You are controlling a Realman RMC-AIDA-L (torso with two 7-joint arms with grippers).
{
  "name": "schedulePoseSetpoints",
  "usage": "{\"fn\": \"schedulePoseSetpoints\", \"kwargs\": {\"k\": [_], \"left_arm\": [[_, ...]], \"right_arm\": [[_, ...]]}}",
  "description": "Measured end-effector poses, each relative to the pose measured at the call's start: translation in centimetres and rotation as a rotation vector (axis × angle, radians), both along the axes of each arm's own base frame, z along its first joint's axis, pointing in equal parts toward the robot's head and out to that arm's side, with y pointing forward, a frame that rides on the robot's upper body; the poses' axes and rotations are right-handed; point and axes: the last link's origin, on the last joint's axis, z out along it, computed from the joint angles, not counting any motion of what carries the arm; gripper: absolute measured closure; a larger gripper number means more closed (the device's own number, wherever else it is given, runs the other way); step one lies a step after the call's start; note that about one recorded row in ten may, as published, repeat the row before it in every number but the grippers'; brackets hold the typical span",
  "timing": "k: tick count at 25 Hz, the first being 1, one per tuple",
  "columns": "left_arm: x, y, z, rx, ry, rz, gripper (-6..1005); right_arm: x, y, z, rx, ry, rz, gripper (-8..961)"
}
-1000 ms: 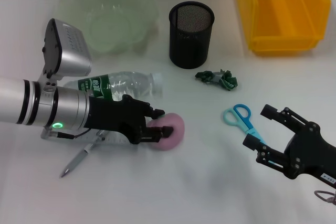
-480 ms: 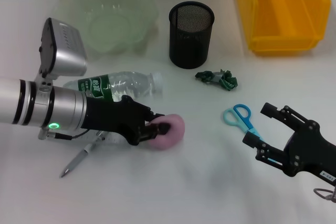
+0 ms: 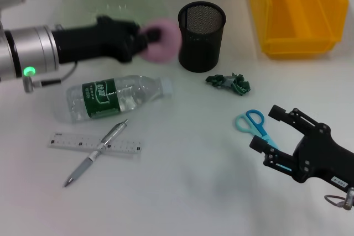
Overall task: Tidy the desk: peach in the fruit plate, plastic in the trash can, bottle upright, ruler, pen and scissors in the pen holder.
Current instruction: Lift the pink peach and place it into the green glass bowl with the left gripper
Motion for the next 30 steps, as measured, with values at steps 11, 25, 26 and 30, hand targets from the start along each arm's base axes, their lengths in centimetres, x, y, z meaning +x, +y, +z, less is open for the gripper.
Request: {"fn": "schedulePoseSetpoints", "kwargs": {"k": [11, 25, 26, 30], "left_arm": [[-0.8, 4.6, 1.4, 0.352, -0.055, 0.139, 912], [-3.2, 6.4, 0.1, 0.45, 0.111, 0.247, 780], [-3.3, 6.3, 0.1, 0.448, 0.112, 0.25, 769], [-3.6, 6.1, 0.0, 0.44, 0.108, 0.252, 725]], "right_arm": [[-0.5, -0.2, -0.7, -0.028, 0.021, 0.002, 139], [-0.5, -0.3, -0.8, -0.03, 0.028, -0.002, 138], [-0.5, -0.3, -0.8, -0.03, 0.028, -0.002, 138], [-0.5, -0.3, -0.8, -0.029, 0.028, -0.001, 139]]}}
